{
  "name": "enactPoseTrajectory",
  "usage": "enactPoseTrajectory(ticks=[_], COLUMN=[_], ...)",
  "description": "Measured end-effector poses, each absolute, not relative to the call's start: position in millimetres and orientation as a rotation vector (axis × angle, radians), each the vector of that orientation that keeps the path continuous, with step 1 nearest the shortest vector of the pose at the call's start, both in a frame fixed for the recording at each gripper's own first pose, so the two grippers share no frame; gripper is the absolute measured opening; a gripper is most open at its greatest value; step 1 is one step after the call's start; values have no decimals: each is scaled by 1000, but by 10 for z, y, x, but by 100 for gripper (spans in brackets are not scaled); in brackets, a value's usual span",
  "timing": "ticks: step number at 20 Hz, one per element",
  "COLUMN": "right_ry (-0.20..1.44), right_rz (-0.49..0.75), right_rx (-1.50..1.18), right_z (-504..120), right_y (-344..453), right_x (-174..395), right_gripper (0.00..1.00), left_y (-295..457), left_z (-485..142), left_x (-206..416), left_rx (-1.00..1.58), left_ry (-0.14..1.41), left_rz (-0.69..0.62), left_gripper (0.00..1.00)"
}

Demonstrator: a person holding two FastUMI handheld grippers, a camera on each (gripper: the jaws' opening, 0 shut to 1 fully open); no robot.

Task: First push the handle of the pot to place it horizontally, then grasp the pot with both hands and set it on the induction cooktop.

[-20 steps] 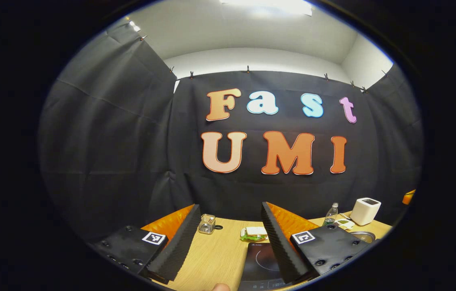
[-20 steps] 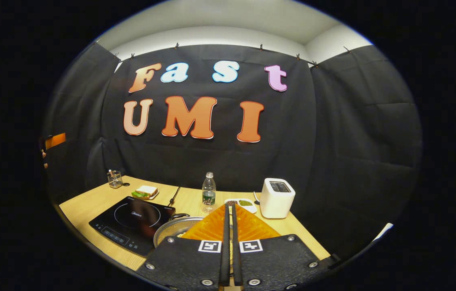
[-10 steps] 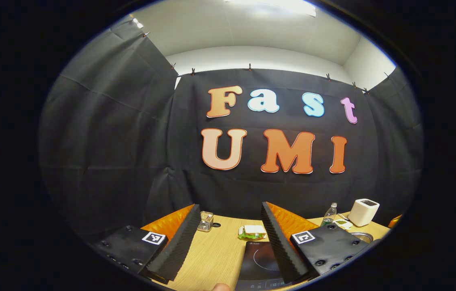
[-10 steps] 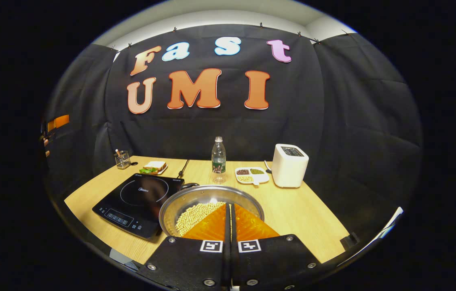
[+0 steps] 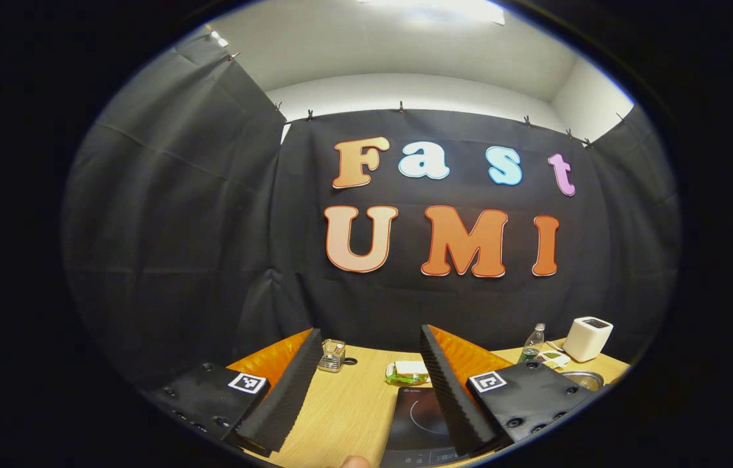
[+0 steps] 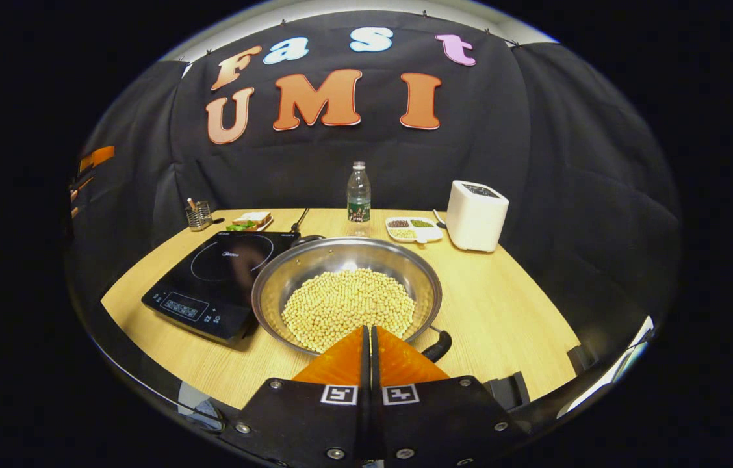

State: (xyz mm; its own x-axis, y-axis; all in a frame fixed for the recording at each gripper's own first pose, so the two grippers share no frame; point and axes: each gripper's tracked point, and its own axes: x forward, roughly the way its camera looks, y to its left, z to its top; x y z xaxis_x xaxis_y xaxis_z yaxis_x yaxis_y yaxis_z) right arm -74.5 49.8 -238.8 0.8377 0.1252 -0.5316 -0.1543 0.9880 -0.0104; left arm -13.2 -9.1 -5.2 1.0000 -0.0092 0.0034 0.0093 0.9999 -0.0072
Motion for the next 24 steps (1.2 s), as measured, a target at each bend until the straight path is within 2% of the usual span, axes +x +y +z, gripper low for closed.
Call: enactPoseTrajectory(ticks=[13, 24], right_ry=[738, 755], right_rz=[135, 63], right_rx=[-55, 11], right_z=[-3019, -3018], right_y=[482, 283], right_x=[-839, -705], right_gripper=[0, 0], left_y=[-199, -274], left_z=[-98, -148], left_x=[-77, 33], left_rx=[10, 9], left_ry=[11, 31], left_rz=[-15, -22], left_gripper=[99, 99])
